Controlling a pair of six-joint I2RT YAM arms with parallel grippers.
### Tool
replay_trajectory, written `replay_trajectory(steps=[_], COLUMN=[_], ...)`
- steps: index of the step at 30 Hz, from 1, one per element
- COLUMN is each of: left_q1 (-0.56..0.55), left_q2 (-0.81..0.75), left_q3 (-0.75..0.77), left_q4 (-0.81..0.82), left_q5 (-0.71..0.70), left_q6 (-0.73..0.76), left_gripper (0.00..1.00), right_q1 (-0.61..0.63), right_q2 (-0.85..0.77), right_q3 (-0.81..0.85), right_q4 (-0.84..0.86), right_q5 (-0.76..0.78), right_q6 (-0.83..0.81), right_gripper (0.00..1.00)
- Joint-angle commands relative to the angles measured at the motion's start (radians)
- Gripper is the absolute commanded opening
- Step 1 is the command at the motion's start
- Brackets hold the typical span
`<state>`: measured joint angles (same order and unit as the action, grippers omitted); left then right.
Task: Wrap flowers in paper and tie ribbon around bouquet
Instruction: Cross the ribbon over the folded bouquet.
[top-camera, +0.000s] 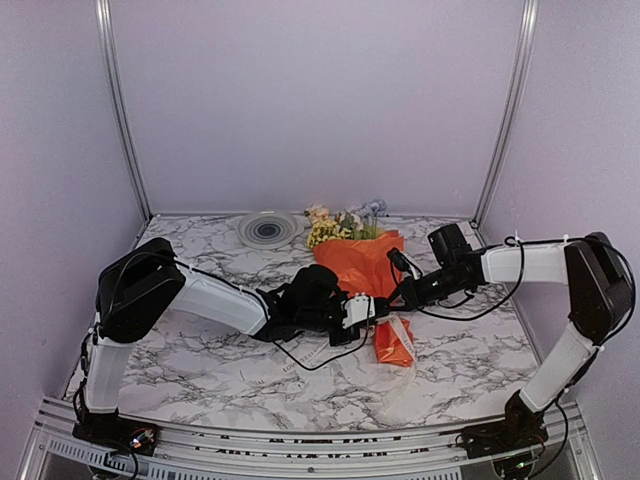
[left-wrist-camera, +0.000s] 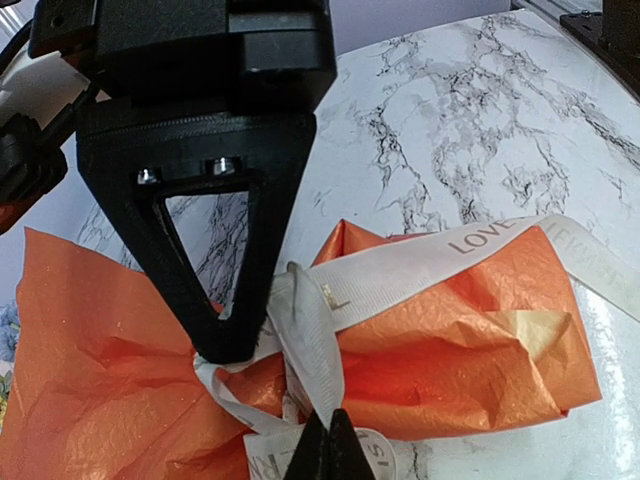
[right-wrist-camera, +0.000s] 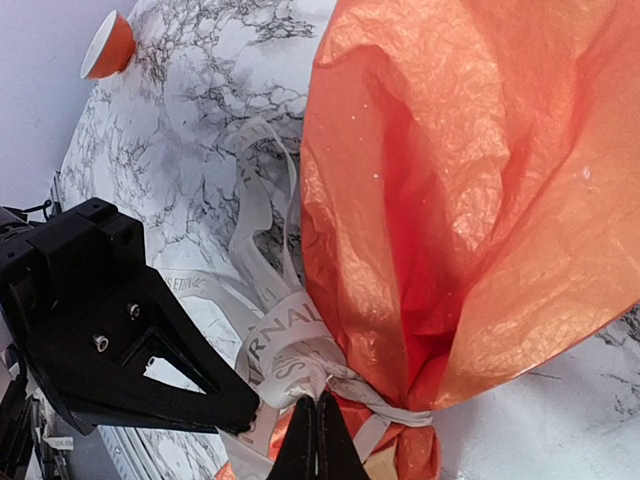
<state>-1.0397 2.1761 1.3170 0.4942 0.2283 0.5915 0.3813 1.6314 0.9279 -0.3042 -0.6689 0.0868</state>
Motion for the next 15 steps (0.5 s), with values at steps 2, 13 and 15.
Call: replay_trajectory(steps=[2,13,15], left_q1=[-0.003,-0.028,-0.053], left_q2=[-0.039,-0.084,-0.113], left_q3=[-0.04,-0.027,-0.047], left_q4=[-0.013,-0.013,-0.014], left_q5=[0.009,0.021,0.0], left_q6=[0.002,-0.041,-0.012], left_gripper=[0.0,0.39,0.45], right_q1=[-0.059,-0.044,-0.042], right_q2=[-0.048,-0.005,-0.001], right_q3=[-0.024,-0.033,-0.032], right_q4=[0.065,0.142,0.145], right_q5=[0.061,-0.017,-0.018], right_q6=[0.053,0.11,0.109], right_gripper=[0.0,0.0,0.0])
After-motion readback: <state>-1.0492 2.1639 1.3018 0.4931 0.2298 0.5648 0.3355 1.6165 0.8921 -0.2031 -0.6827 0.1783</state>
